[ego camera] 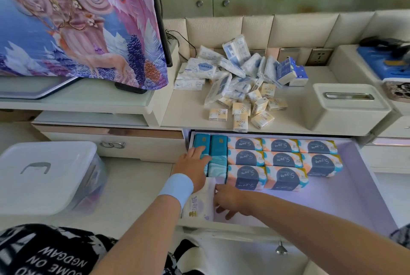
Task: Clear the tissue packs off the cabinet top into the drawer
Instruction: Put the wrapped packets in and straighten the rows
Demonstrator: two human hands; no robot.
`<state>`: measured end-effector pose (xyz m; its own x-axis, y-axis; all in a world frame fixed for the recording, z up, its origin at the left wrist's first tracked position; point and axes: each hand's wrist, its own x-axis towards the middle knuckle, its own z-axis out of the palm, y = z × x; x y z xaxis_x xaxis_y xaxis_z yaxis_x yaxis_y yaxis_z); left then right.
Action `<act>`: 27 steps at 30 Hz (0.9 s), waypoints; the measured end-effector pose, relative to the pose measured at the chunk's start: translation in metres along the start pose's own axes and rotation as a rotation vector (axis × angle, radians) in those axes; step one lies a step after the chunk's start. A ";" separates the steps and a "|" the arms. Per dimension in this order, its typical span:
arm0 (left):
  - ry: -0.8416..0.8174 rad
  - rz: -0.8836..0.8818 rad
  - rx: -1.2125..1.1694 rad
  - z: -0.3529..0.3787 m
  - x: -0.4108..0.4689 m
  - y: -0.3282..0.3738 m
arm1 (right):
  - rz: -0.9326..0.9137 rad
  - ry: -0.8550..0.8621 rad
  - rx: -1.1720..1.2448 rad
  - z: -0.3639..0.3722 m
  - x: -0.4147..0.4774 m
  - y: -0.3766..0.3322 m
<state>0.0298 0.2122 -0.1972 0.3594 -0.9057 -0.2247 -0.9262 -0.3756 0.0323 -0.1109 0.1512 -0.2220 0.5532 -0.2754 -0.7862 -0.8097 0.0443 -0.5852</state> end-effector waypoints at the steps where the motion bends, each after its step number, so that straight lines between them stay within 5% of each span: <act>1: 0.002 0.022 -0.012 -0.001 -0.001 0.003 | -0.006 0.022 -0.074 -0.004 -0.001 0.000; 5: -0.009 0.069 -0.117 -0.013 0.002 0.020 | -0.205 0.456 -0.816 -0.031 -0.018 0.001; 7: -0.009 0.104 -0.147 -0.017 0.006 0.036 | -0.293 0.654 -0.977 -0.051 -0.031 0.007; 10: -0.034 0.179 -0.097 -0.016 0.016 0.064 | -0.224 0.718 -1.159 -0.090 -0.040 0.030; 15: -0.131 0.209 0.094 0.000 0.031 0.093 | 0.030 0.695 -1.204 -0.133 -0.041 0.087; 27: -0.113 0.057 0.223 0.014 0.066 0.099 | -0.022 0.810 -1.247 -0.158 -0.023 0.106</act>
<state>-0.0399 0.1182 -0.2223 0.3027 -0.8916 -0.3369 -0.9513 -0.2607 -0.1646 -0.2406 0.0101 -0.2351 0.6495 -0.7300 -0.2127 -0.6764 -0.6825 0.2767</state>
